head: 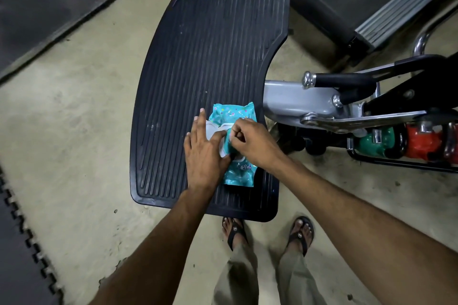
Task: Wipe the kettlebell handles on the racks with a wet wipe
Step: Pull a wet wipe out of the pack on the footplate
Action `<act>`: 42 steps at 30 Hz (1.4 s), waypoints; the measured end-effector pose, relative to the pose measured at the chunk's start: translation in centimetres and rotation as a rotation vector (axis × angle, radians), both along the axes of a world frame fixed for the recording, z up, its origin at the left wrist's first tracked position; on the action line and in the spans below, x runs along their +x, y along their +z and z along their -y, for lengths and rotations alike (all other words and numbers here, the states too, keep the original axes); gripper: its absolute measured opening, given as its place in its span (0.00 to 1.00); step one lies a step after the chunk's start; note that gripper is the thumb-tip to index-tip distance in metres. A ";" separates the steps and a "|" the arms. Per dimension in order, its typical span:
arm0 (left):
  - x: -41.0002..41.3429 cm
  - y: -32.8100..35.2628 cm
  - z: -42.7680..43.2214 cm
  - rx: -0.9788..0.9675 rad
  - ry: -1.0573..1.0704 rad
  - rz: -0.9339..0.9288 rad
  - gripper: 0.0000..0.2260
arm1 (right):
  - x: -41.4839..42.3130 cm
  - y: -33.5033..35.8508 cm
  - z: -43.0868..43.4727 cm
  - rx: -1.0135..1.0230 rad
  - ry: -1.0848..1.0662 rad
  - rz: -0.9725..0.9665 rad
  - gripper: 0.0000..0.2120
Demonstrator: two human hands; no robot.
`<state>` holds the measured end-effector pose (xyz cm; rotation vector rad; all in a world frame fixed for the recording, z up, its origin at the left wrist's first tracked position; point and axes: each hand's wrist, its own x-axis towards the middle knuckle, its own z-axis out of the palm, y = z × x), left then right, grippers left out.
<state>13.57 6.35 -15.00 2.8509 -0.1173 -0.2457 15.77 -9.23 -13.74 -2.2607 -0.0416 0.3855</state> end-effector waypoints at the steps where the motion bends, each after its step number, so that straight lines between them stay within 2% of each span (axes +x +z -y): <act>1: 0.0 0.1 0.0 0.002 0.003 -0.002 0.26 | 0.2 0.2 0.0 -0.086 0.074 0.029 0.07; 3: 0.0 0.2 0.1 0.001 0.009 -0.001 0.27 | 0.5 0.4 0.1 -0.289 0.231 0.053 0.15; 5: 0.0 0.2 0.1 -0.004 0.019 -0.004 0.26 | 0.8 0.6 -0.1 -0.407 0.286 0.121 0.13; 7: 0.0 0.2 0.2 0.002 0.025 -0.009 0.25 | 0.8 0.7 -0.4 -0.416 0.284 0.172 0.11; 10: 0.1 0.5 0.5 0.021 0.032 -0.019 0.25 | 0.9 0.6 -0.6 -0.338 0.262 0.151 0.10; 13: 0.0 0.9 1.0 0.051 0.037 -0.020 0.25 | 0.6 0.3 -0.3 -0.186 0.159 0.086 0.04; 17: 0.0 1.3 1.4 0.091 0.041 -0.042 0.26 | 0.0 0.4 0.2 0.007 0.006 0.016 0.05; 19: 0.0 1.5 1.6 0.116 0.041 -0.045 0.26 | -0.3 1.4 0.4 0.170 -0.082 -0.042 0.05; 22: 0.1 1.8 1.8 0.133 0.043 -0.062 0.27 | -1.5 4.3 0.7 0.519 -0.253 -0.188 0.05; 24: 0.1 2.1 1.8 0.158 0.044 -0.082 0.28 | -2.7 6.4 1.4 0.665 -0.323 -0.236 0.07; 29: 0.5 3.8 2.1 0.216 -0.032 -0.166 0.29 | -5.4 13.7 4.0 1.061 -0.537 -0.234 0.09; 31: 0.3 4.9 2.1 0.199 -0.079 -0.172 0.31 | -6.2 16.8 5.3 1.128 -0.550 -0.204 0.10; 33: -0.6 6.8 2.5 0.111 -0.086 -0.117 0.33 | -7.3 19.5 6.3 1.157 -0.569 -0.198 0.06; 34: -1.2 8.3 3.0 0.001 -0.057 -0.107 0.31 | -7.9 20.6 6.8 1.168 -0.597 -0.207 0.04; 38: -4.9 17.1 6.0 -0.691 0.195 -0.250 0.10 | -11.5 24.9 8.8 1.203 -0.716 -0.187 0.09; 40: -6.8 21.4 7.9 -0.955 0.306 -0.361 0.10 | -13.7 27.0 9.8 1.198 -0.749 -0.162 0.11; 42: -8.5 25.8 10.4 -1.139 0.332 -0.441 0.11 | -15.8 28.4 11.3 1.182 -0.807 -0.135 0.14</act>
